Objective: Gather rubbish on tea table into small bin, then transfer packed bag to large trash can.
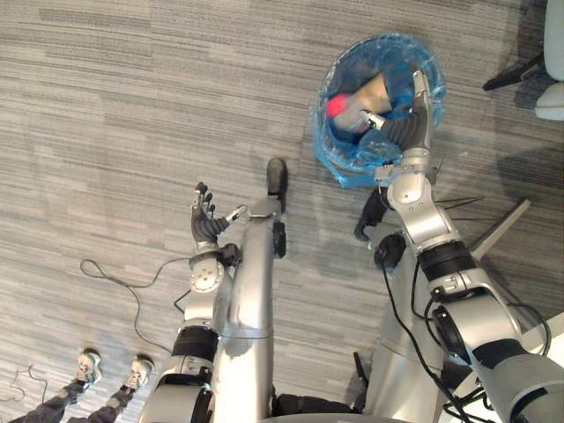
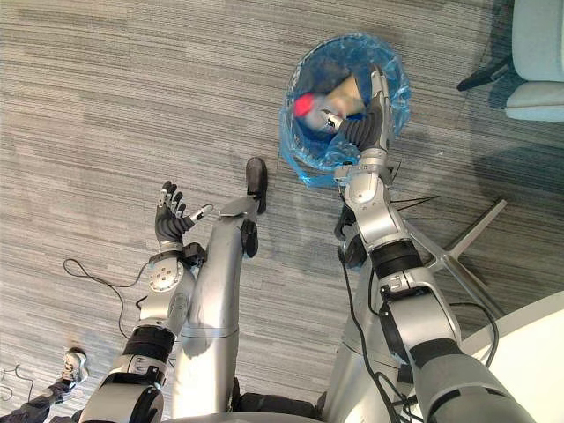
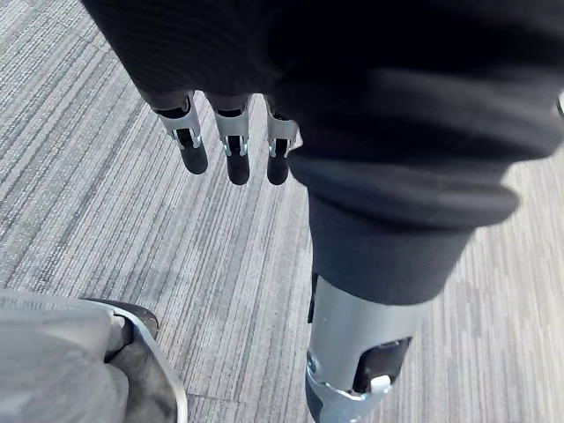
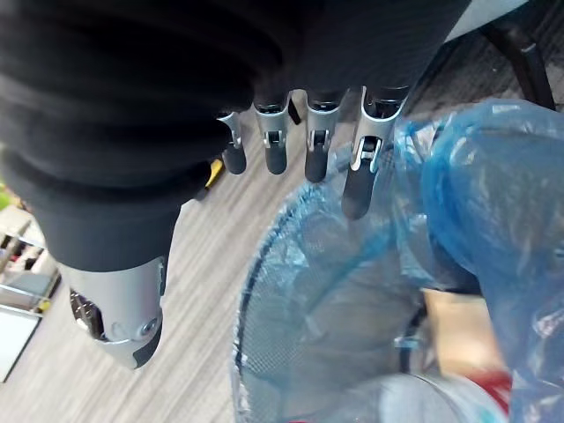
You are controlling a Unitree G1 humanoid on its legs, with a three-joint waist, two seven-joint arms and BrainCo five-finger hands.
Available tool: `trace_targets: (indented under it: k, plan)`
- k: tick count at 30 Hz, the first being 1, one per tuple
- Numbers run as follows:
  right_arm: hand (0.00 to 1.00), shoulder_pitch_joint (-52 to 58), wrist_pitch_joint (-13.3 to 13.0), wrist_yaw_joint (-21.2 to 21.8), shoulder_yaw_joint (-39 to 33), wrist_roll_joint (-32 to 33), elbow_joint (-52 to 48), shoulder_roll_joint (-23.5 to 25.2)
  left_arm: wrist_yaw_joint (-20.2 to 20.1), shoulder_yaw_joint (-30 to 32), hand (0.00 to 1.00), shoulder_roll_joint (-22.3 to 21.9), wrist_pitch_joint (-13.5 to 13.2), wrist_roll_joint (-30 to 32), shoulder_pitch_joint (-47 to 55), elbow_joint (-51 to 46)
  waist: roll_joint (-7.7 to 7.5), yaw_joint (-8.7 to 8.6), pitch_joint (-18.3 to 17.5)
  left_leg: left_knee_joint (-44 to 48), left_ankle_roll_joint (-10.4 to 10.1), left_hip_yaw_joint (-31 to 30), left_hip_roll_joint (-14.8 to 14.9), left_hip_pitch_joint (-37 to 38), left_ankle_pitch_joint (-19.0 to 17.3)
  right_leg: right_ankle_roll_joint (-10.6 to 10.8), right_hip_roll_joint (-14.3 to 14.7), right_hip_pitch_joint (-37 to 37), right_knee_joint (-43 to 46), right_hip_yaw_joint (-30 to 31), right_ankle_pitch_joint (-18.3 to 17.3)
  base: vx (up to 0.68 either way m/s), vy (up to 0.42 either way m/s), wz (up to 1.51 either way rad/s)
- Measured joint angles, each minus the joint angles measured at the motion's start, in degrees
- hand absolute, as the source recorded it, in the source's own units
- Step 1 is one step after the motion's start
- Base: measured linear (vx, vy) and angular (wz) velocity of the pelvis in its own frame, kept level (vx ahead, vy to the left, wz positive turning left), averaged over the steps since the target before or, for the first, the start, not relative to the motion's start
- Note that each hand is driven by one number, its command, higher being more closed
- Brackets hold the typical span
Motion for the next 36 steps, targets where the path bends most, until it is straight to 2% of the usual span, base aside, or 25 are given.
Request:
trace_targets:
  k: [3,5,7,13,16,17,24,29,34,36]
  plan:
    - [0.0,3.7,-1.2,0.3,0.9,-1.9,-1.8,1.4,0.0,0.0,0.0,0.1,-0.1,0.1,0.0,0.2,-0.83,-0.43,-0.1,-0.6,0.0,0.2,0.6,1.3,-0.2,0.2,0.7,1.2,-0.9,0.1,0.2,-0.03,0.017,-0.1]
    - [0.0,6.0,-1.9,2.0,3.0,-4.6,-1.8,2.2,-0.1,0.1,0.0,0.5,0.0,0.5,0.1,0.7,-0.96,-1.21,-0.1,-2.3,-0.3,0.4,0.8,2.5,-0.2,0.5,1.0,2.1,-2.0,0.1,0.4,-0.04,0.007,-0.02]
    - [0.0,7.2,-2.0,3.1,4.7,-6.4,-1.1,2.5,-0.1,0.3,0.0,0.5,-0.1,1.0,0.1,1.2,-1.0,-1.15,-0.1,-3.0,-0.3,1.0,1.5,3.3,0.0,0.6,1.4,2.7,-2.9,0.1,0.6,-0.03,-0.006,-0.06]
    - [0.0,7.1,-1.6,6.5,7.9,-14.3,9.1,5.2,-0.3,0.4,0.0,0.5,-0.2,1.1,-0.1,3.2,-1.33,-1.35,-0.1,-6.1,-0.4,1.8,1.6,5.5,1.4,0.4,1.8,4.1,-4.9,0.5,1.4,0.0,-0.013,0.0]
    - [0.0,4.8,-0.2,7.7,9.3,-17.5,16.6,5.4,-0.3,0.4,0.0,0.4,-0.9,1.0,-0.3,3.9,-1.37,-1.3,0.0,-6.3,-0.4,1.7,1.5,5.5,1.5,0.4,1.7,4.1,-4.9,0.4,1.4,0.01,-0.021,0.04]
    - [1.0,4.2,0.4,7.8,9.3,-17.5,18.4,5.4,-0.3,0.4,0.0,0.5,-1.1,1.0,-0.6,4.5,-1.37,-1.28,0.0,-6.4,-0.5,1.6,1.4,5.5,1.6,0.4,1.6,4.1,-4.8,0.4,1.4,0.0,-0.014,0.05]
    - [1.0,0.0,2.1,7.9,9.2,-17.0,23.9,5.4,-0.1,0.7,0.0,0.4,-1.7,0.8,-2.4,7.2,-1.42,-1.18,0.0,-7.8,-0.7,1.4,0.4,4.2,2.2,0.5,0.6,1.9,-3.6,0.3,0.6,-0.02,-0.016,0.11]
    - [1.0,-1.2,2.1,9.0,9.1,-12.5,24.5,5.5,-0.3,0.9,0.0,0.6,-1.2,-0.2,-2.9,7.2,-1.41,-1.09,0.0,-7.3,-0.8,1.3,0.4,3.3,2.3,-0.1,0.4,0.8,-2.3,0.2,0.0,-0.03,-0.012,0.04]
    - [1.0,0.9,1.5,8.9,8.8,-7.7,18.4,5.4,-0.4,1.9,0.0,0.6,-0.5,-0.2,-3.1,7.2,-1.42,-1.24,0.0,-7.1,-0.8,1.2,0.5,2.9,2.4,-0.2,0.6,0.7,-2.3,-0.2,0.0,-0.04,0.0,0.0]
    - [1.0,2.7,0.5,8.9,8.7,-5.3,13.4,5.7,-0.4,2.0,0.0,0.6,-0.5,-0.2,-3.1,7.2,-1.43,-1.25,0.0,-7.1,-0.7,1.0,0.5,3.0,2.6,-0.2,0.7,0.8,-2.3,-0.3,0.0,-0.04,0.005,0.0]
